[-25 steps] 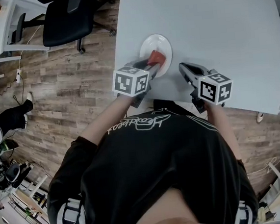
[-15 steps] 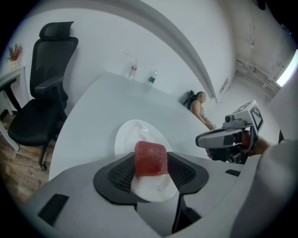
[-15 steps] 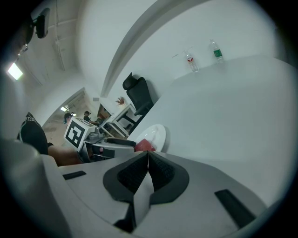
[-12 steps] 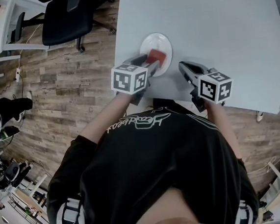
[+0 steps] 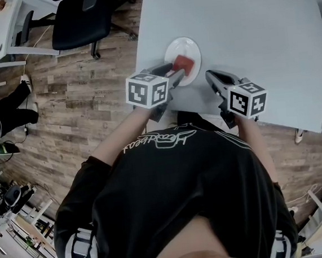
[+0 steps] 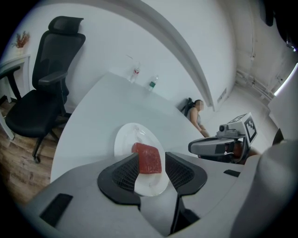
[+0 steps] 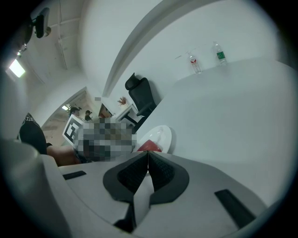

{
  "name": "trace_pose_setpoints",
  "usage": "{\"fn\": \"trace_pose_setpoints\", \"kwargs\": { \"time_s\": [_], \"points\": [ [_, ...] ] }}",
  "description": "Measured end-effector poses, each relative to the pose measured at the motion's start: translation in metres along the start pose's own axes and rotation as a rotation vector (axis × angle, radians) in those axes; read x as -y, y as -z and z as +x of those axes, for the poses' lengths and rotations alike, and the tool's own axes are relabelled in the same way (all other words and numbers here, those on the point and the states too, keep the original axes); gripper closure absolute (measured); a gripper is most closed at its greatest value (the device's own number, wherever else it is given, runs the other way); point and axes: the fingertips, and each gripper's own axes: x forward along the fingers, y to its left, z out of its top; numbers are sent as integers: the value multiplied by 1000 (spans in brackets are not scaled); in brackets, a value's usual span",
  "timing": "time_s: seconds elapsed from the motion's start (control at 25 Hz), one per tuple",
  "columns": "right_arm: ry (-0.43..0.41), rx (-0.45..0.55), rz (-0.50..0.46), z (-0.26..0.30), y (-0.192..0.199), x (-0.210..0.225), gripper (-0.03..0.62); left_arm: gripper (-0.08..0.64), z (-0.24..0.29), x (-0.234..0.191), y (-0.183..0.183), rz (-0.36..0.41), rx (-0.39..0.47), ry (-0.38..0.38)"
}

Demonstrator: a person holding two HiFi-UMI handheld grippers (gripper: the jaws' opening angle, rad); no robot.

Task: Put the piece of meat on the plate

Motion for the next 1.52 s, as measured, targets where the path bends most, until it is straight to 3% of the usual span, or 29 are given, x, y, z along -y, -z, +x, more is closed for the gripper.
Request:
{"fn": "trace_pose_setpoints", "kwargs": {
  "time_s": [0.32, 0.6, 1.0, 1.52],
  "points": [
    [-9, 22, -26, -5, 2, -23, 583, 488, -30, 16, -2, -30, 56, 42],
    [4, 57, -68, -20, 8, -51, 583, 548, -64, 49, 0, -16, 100, 120],
    [23, 134, -115, -52, 27, -100, 583, 552, -117, 92, 29, 18, 137, 212],
    [32, 208, -161, -93, 73, -161, 583, 552, -169, 132, 77, 112, 175, 227]
  ]
}}
